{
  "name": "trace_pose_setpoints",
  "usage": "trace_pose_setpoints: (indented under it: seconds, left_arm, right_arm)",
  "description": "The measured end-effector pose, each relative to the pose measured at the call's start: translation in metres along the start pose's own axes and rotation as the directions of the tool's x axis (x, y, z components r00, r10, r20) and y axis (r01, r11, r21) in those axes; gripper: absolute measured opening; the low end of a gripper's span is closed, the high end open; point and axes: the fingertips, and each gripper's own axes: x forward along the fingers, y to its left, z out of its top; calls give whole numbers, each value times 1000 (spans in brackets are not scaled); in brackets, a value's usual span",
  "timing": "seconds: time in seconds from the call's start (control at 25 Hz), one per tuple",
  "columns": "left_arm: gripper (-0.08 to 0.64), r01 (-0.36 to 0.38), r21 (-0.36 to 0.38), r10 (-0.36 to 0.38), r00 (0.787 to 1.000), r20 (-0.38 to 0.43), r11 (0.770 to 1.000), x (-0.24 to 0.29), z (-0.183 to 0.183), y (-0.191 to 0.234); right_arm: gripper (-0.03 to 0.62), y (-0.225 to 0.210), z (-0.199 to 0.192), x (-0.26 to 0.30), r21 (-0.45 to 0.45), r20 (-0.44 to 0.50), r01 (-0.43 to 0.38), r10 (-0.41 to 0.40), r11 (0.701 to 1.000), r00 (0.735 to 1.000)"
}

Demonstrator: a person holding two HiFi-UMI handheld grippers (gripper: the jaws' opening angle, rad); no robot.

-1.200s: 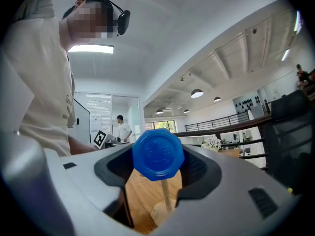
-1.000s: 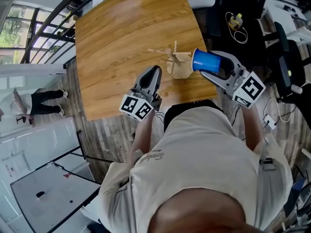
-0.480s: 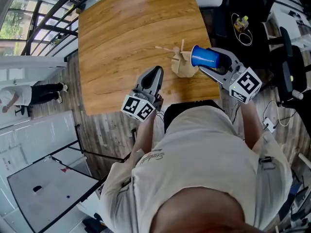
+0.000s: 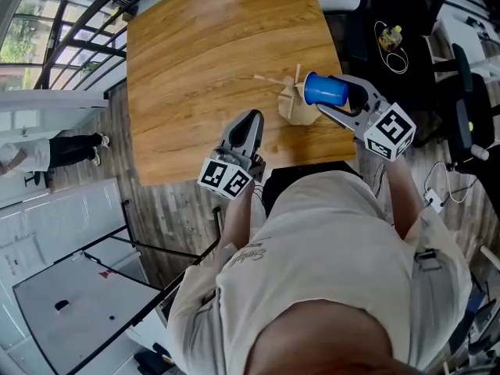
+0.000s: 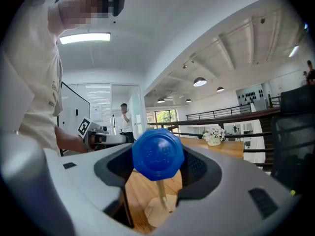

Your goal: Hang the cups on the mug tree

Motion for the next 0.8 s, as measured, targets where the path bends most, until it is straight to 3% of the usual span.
trace_pose_setpoints:
  seconds: [0.56, 0.8]
  left_arm:
    - [28, -10, -27, 10, 1000, 4, 1000, -11, -4, 10]
    - [28, 3, -29, -3, 1000, -3, 1000, -16, -3, 14]
  right_arm:
    - [264, -3, -9, 20, 32, -12, 9, -9, 999, 1000]
    - [304, -7, -15, 18, 76, -11, 60, -60, 995, 998]
